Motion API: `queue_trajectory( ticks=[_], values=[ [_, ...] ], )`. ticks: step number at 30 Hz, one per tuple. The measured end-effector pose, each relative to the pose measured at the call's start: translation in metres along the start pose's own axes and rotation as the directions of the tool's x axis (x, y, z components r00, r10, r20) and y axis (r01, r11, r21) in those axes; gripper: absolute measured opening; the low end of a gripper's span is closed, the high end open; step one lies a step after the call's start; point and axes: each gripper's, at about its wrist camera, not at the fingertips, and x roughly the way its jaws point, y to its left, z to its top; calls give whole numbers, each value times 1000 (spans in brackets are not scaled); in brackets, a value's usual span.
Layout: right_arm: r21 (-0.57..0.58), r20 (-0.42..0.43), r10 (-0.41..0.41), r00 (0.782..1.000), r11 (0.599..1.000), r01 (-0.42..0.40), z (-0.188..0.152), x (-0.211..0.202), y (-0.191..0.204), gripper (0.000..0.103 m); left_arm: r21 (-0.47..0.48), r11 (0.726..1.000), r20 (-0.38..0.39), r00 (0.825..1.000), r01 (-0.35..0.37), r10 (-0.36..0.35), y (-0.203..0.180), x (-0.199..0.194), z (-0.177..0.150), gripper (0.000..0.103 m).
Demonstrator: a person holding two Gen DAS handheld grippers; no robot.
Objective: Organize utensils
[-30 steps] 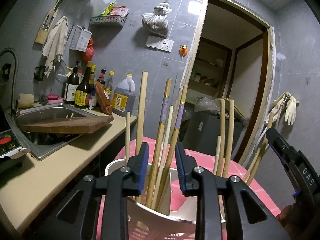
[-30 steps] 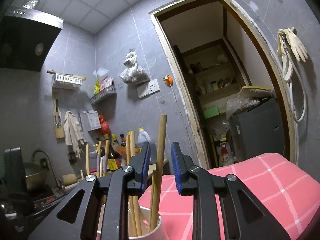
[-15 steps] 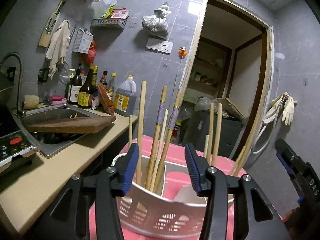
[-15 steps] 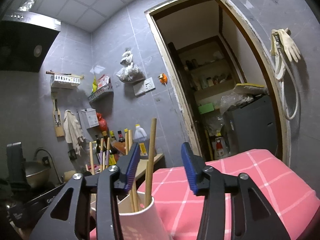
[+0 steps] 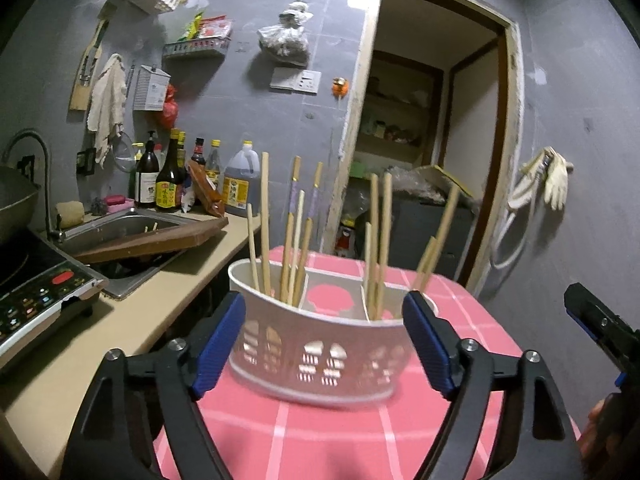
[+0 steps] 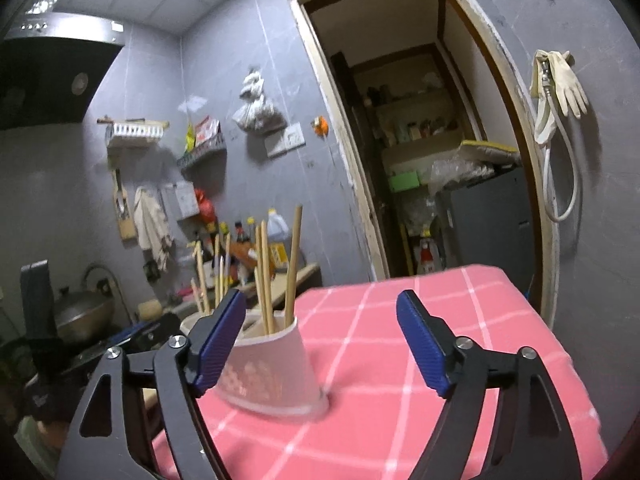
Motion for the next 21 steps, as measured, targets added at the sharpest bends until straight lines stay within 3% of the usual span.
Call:
queue_trajectory(
  ticks=[7, 10, 21],
  values=[
    [-12, -50, -31, 998, 999, 30, -11, -36, -3, 97, 22, 1000, -33, 999, 15, -15, -9, -26, -19, 86],
    [-18, -44, -58, 997, 998, 57, -17, -51, -5, 102, 29, 1000, -35, 999, -2, 3, -12, -38, -27, 95],
    [-104, -16, -173, 985, 980, 170, -43, -86, 0, 103, 85, 991, 42, 994, -106, 103, -19, -82, -64, 101]
  ],
)
